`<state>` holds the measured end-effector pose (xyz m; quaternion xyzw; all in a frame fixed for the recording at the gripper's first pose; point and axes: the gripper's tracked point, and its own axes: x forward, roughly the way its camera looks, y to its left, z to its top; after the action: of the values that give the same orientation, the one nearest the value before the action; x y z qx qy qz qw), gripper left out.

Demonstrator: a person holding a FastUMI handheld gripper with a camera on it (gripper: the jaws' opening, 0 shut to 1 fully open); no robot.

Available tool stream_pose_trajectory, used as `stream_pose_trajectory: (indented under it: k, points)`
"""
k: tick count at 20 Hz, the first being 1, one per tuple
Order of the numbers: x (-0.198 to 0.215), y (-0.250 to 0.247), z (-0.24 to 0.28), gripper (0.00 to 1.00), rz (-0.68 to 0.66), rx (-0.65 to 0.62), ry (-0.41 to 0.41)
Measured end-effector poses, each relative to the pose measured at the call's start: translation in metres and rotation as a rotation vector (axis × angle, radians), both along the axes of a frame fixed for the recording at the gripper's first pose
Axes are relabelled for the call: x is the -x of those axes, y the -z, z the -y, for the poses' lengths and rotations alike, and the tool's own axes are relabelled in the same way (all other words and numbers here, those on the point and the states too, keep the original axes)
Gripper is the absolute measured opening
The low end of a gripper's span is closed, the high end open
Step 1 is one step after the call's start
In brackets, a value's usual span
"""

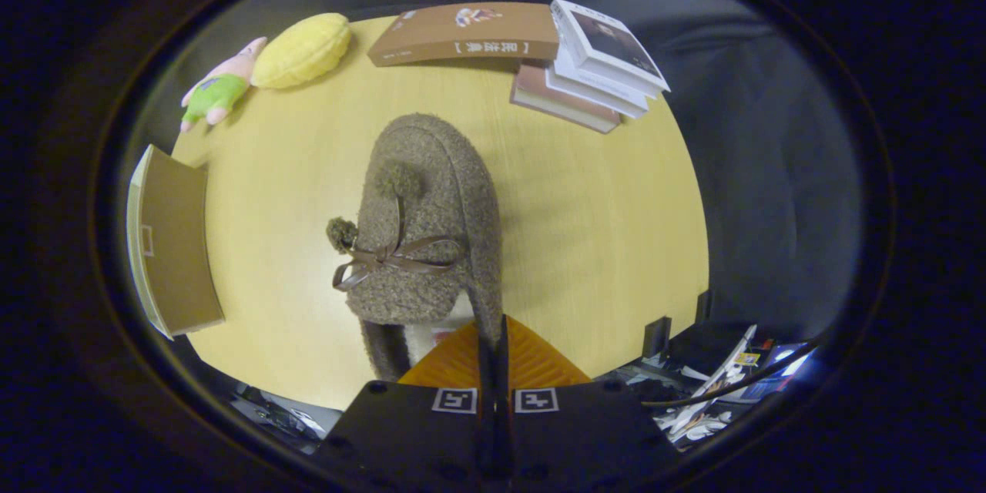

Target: Open the storage box then place both shoes into the box .Put the left shoe in first, then the right shoe, with the right side of both shoes facing outward in a uniform manner.

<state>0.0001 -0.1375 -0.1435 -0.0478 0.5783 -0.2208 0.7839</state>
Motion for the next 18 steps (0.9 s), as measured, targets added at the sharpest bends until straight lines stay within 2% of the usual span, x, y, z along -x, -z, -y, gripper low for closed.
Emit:
stream_pose_trajectory:
  k: [4, 11, 18]
  points:
    - [-0.005, -0.037, -0.054, 0.04, 0.045, 0.04, -0.074]
    - [-0.029, -0.104, -0.175, 0.04, 0.176, 0.037, -0.199]
    - [-0.043, -0.115, -0.293, 0.04, 0.16, 0.039, -0.329]
